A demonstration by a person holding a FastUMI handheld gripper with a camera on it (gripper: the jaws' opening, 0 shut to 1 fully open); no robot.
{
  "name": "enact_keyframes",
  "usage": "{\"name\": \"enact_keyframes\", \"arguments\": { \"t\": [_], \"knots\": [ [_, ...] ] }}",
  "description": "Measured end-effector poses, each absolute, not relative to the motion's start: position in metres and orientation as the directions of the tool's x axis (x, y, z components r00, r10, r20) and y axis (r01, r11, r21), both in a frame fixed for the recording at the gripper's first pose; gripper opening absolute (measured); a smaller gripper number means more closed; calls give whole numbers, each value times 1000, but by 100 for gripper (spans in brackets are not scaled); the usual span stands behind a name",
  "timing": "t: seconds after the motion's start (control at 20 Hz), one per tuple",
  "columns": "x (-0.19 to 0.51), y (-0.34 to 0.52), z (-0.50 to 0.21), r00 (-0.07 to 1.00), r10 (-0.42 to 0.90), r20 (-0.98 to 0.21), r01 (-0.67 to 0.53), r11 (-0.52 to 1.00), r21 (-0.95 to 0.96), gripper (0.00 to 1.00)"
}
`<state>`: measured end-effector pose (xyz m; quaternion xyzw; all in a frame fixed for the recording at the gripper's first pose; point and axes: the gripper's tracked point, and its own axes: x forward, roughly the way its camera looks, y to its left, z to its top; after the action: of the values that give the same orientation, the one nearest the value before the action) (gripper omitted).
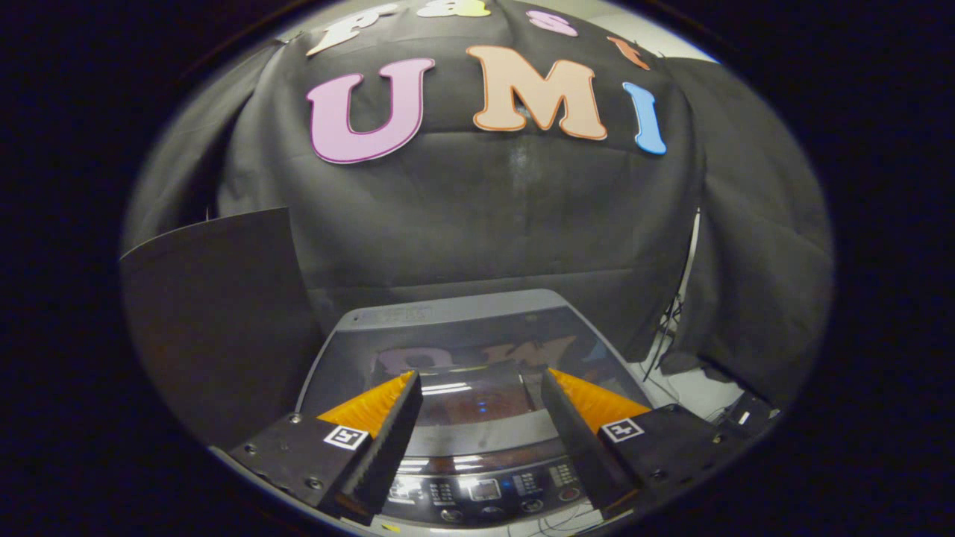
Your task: Put the clothes into the washing machine and then close the washing machine lid.
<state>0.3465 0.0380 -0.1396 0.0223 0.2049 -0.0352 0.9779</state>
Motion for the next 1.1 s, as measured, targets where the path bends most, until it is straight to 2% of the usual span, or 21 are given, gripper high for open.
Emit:
{"name": "enact_keyframes", "arguments": {
  "t": [0.55,1.1],
  "knots": [
    [293,25,-108,923,-62,-380,84,995,43,98],
    [220,35,-69,951,-22,-310,90,974,206,97]
  ]
}}
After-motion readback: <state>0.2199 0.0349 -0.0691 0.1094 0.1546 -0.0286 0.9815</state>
